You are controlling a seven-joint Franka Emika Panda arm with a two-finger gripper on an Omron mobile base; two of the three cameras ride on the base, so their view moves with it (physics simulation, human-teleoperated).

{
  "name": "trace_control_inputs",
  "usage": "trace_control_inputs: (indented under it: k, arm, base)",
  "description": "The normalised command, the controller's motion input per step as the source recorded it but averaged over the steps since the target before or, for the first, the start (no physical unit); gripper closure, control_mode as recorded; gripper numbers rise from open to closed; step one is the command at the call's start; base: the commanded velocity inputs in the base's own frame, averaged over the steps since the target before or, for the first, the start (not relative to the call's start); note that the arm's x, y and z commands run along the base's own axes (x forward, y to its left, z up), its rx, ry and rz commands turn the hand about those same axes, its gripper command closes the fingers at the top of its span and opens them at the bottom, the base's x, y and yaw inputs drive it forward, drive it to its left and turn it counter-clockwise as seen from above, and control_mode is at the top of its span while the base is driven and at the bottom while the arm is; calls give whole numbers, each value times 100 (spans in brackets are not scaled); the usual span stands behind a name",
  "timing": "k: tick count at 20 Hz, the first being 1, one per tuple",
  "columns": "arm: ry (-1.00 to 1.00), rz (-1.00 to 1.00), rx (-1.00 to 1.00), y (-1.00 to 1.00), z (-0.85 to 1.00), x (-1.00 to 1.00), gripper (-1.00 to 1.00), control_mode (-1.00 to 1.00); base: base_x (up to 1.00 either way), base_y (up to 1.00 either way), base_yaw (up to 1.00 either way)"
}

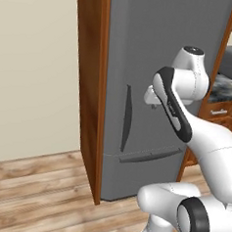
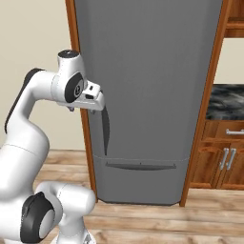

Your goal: Retrieve the butter from the fridge and place it on a plate on the dining table. Then retrieve the butter knife by the fridge and place it near the plate.

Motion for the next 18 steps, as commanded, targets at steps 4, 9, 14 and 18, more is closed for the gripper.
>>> trace_control_inputs:
  k: [4, 9, 14, 18]
  arm:
    - [0, 0, 0, 0, -16, 3, -100, -100]
    - [-4, 1, 3, 0, -40, 49, -100, -100]
    - [-17, 17, 7, -11, -13, 37, -100, -100]
    - [-11, 9, 0, -1, 0, 10, -100, -100]
  base:
    - [0, 0, 0]
    - [0, 0, 0]
    - [0, 0, 0]
    - [0, 0, 0]
